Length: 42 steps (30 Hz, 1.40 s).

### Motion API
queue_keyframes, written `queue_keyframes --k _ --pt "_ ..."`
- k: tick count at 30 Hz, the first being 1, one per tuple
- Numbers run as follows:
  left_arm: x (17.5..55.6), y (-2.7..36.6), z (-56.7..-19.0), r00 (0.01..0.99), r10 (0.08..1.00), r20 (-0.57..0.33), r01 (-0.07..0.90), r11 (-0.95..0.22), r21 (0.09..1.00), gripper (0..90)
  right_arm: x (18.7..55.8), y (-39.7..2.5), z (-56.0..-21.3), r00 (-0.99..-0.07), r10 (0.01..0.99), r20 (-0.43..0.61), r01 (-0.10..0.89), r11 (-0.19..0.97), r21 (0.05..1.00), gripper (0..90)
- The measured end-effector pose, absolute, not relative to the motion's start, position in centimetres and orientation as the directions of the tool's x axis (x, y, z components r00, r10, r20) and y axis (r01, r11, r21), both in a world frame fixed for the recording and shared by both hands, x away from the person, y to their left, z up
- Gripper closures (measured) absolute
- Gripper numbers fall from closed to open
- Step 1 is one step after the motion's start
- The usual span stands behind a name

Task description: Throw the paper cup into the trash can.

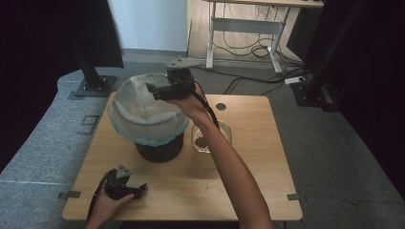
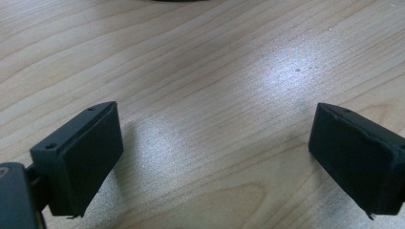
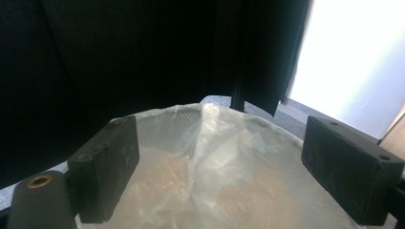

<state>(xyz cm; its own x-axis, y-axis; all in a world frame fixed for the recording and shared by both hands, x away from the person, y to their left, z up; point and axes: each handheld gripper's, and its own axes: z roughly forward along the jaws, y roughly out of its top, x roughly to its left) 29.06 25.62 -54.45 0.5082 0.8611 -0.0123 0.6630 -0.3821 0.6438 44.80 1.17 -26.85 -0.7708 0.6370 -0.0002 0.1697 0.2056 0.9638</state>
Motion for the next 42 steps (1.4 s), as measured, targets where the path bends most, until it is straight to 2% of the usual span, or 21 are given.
queue_keyframes --k 4,9,16,26,30,42 --pt "29.1 25.6 -54.4 0.506 0.863 -0.010 0.665 -0.382 0.642 3.7 43.8 -1.2 -27.1 -0.761 0.649 0.010 0.160 0.173 0.972 13.9" --pt "29.1 25.5 -54.4 0.506 0.862 -0.012 0.665 -0.381 0.642 3.4 41.5 -5.3 -28.8 -0.751 0.658 -0.046 0.120 0.205 0.971 18.6" --pt "29.2 25.6 -54.5 0.508 0.862 -0.010 0.664 -0.383 0.642 3.2 39.7 -8.7 -31.2 -0.739 0.672 -0.050 0.122 0.206 0.971 21.4" --pt "29.1 25.5 -54.5 0.507 0.862 -0.010 0.663 -0.382 0.644 2.7 36.8 -14.6 -36.7 -0.704 0.711 -0.001 0.157 0.156 0.975 23.8" --pt "29.2 25.5 -54.5 0.506 0.863 -0.010 0.662 -0.381 0.645 1.8 34.9 -18.3 -40.3 -0.667 0.742 0.065 0.200 0.094 0.975 24.2" --pt "29.4 25.3 -54.7 0.504 0.864 -0.009 0.659 -0.377 0.651 0.0 31.6 -22.5 -47.3 -0.601 0.791 0.117 0.283 0.074 0.956 25.0"
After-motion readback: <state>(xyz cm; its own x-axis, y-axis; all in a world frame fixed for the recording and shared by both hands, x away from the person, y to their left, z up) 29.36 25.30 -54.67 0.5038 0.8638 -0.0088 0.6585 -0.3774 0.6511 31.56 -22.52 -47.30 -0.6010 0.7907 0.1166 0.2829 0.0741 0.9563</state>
